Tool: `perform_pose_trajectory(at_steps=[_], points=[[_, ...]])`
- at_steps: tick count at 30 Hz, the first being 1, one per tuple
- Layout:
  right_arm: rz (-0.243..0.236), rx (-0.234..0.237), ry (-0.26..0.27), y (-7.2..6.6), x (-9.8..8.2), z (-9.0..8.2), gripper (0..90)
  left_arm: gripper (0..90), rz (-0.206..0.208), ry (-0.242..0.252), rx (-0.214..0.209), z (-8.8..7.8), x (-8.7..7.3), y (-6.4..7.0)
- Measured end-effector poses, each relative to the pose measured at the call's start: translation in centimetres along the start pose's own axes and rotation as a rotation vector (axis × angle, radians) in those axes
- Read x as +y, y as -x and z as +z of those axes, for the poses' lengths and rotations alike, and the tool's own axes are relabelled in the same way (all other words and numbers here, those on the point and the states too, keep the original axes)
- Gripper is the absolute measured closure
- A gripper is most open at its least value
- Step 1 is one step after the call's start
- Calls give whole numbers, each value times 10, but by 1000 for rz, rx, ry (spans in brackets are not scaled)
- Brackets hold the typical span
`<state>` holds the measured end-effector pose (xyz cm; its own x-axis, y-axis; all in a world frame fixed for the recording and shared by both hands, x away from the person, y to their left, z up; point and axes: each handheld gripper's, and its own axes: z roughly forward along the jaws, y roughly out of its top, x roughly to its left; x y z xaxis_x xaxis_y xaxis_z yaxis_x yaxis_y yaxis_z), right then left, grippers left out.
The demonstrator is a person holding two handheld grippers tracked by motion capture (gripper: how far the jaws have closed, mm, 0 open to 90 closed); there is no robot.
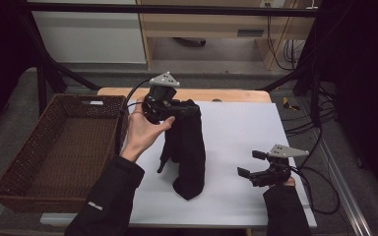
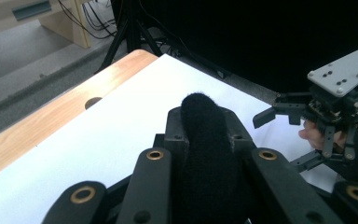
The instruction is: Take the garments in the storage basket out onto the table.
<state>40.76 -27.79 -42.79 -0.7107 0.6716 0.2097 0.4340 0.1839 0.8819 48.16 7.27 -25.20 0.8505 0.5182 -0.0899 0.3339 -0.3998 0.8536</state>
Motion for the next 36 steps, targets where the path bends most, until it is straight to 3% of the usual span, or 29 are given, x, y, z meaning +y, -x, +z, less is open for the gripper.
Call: perform_pose_trajectory(at_steps=[18, 36], points=[[3, 1, -2, 0, 0, 0, 37, 746, -25, -15, -16, 22, -34, -7], [2, -2, -6, 0, -1, 1, 37, 717, -30, -80, -16, 46, -63, -9]])
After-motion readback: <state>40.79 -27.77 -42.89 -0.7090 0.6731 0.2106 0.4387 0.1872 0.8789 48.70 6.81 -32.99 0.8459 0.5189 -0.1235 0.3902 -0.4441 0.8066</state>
